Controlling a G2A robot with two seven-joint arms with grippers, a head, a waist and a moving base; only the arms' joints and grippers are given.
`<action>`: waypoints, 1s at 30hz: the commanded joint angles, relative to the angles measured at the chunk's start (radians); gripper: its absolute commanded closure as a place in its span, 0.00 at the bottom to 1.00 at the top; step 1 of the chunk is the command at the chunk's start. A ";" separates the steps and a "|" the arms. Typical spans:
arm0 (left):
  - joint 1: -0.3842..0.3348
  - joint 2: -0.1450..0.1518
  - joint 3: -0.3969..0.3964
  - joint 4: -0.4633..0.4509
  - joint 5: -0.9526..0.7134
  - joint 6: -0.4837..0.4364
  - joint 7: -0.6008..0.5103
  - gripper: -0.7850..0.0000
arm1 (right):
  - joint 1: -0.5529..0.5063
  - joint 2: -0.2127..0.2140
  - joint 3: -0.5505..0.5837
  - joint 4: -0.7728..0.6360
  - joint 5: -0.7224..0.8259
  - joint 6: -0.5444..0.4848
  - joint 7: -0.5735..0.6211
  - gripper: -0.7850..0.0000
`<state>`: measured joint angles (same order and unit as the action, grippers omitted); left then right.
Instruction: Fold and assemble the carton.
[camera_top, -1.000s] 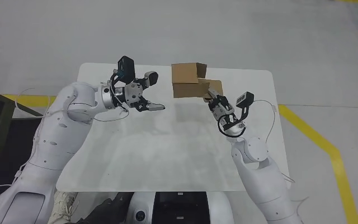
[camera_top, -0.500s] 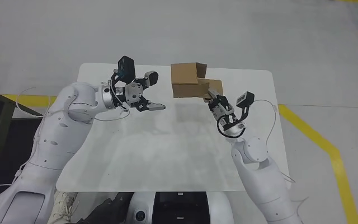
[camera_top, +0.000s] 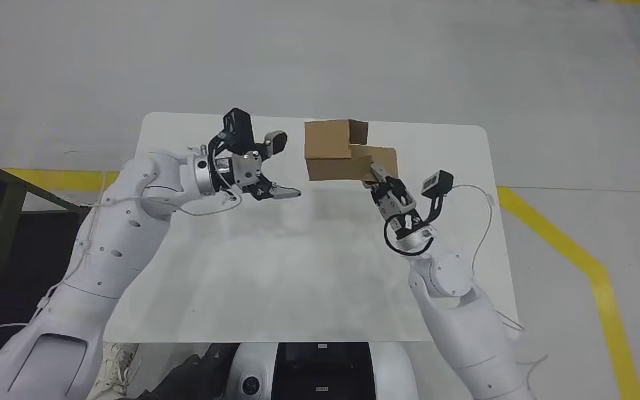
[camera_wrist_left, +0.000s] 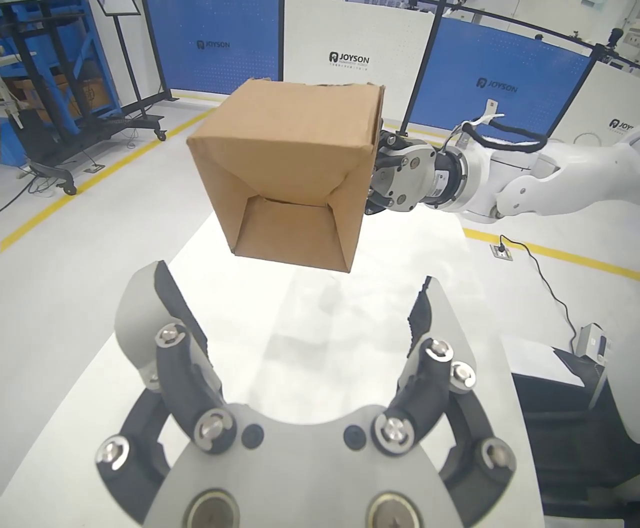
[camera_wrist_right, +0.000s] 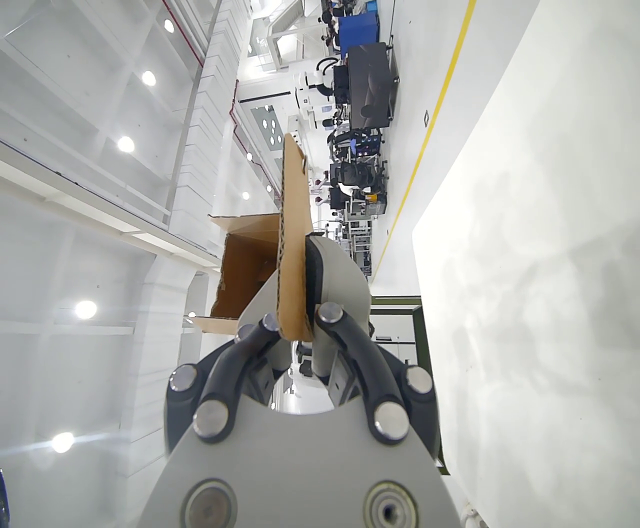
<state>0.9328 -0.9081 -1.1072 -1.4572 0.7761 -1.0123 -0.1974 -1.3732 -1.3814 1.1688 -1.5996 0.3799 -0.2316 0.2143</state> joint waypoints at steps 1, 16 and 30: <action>-0.012 -0.004 0.024 0.009 0.016 0.000 0.032 0.00 | -0.004 -0.001 -0.008 0.006 -0.011 -0.006 -0.006 1.00; -0.093 -0.028 0.137 0.096 0.088 0.000 0.155 0.00 | -0.018 -0.008 -0.038 0.016 -0.062 -0.019 -0.025 1.00; -0.123 -0.023 0.189 0.138 0.053 0.000 0.202 0.00 | -0.015 -0.016 -0.057 0.019 -0.081 -0.043 -0.044 1.00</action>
<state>0.8121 -0.9330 -0.9215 -1.3201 0.8311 -1.0123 0.0027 -1.3887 -1.3967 1.1130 -1.5811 0.3000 -0.2738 0.1718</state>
